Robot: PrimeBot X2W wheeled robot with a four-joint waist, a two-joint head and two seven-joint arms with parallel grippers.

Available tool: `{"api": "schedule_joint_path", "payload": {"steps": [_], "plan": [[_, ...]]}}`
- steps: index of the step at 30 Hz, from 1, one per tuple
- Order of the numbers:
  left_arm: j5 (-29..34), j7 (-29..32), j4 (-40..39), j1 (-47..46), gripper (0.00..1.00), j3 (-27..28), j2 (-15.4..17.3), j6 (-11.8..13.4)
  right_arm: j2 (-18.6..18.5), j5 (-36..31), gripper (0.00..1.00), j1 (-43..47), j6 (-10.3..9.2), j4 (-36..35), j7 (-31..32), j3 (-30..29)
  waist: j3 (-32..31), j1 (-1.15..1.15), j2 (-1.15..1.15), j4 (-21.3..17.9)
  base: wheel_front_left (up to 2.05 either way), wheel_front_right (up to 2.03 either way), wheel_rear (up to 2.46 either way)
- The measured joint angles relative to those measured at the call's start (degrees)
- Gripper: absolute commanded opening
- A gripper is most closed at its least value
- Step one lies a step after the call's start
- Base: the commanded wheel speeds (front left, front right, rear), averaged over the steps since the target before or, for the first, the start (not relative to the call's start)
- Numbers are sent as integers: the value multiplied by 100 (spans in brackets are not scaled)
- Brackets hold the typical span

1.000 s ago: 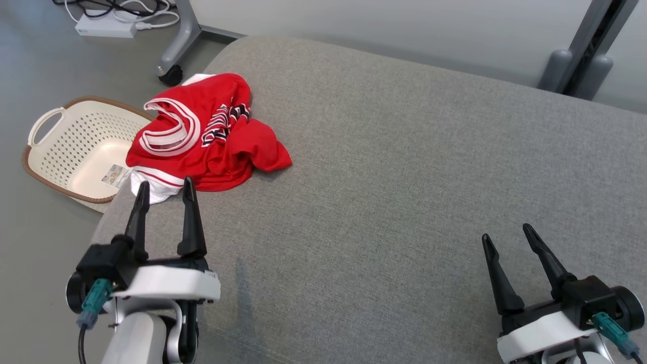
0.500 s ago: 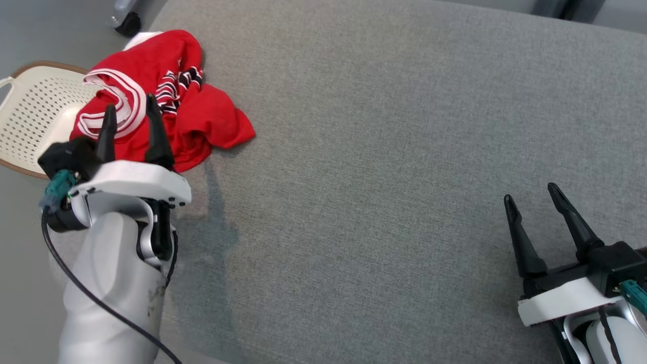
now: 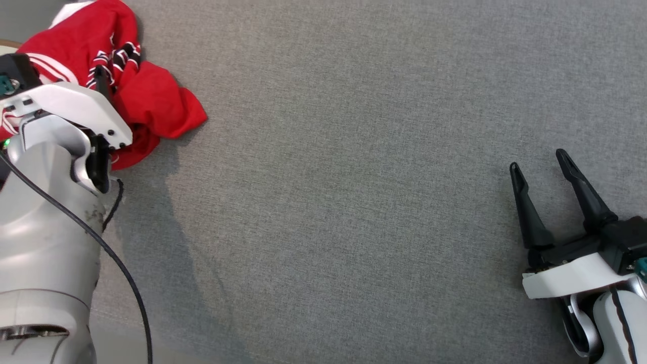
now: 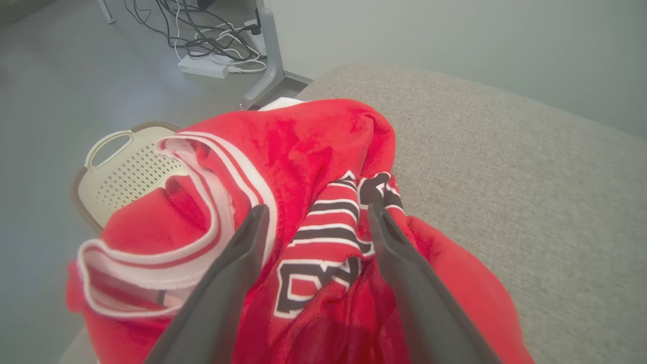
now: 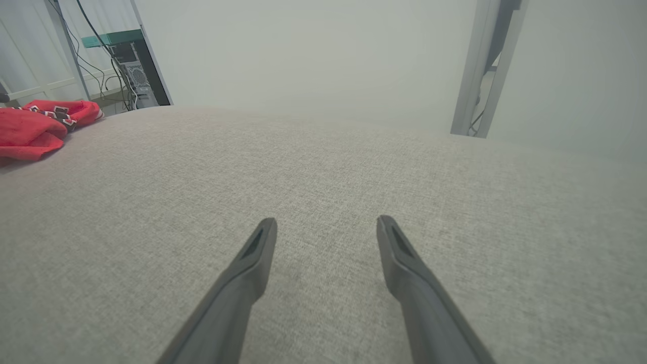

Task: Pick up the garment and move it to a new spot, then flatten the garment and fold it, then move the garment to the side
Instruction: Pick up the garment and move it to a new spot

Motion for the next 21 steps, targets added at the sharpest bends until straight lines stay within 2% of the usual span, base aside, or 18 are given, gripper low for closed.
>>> {"api": "schedule_joint_path", "payload": {"steps": [5, 8, 13, 16, 21], "plan": [[0, 665, 531, -323, 100, -78, 216, -47, 49, 9, 100, -135, 1, -78, -1, -1, 159, 0, 0, -133, 0, 0, 0], [-7, 953, 700, -416, 100, -134, 241, -138, 67, 15, 100, -192, 1, -101, -1, 15, 231, 0, 0, -202, 0, 0, 0], [-60, 1114, 831, -438, 100, -147, 297, -220, 119, 62, 100, -259, 1, -102, -3, 60, 298, 0, 0, -311, 0, 0, 0], [-126, 1082, 864, -419, 0, -133, 323, -269, 140, 68, 100, -308, 1, -89, -2, 77, 318, 0, 0, -364, 0, 0, 0], [-210, 700, 878, -298, 0, -79, 333, -321, 180, 96, 100, -335, 1, -27, -8, 81, 279, 0, 0, -414, 0, 0, 0]]}}
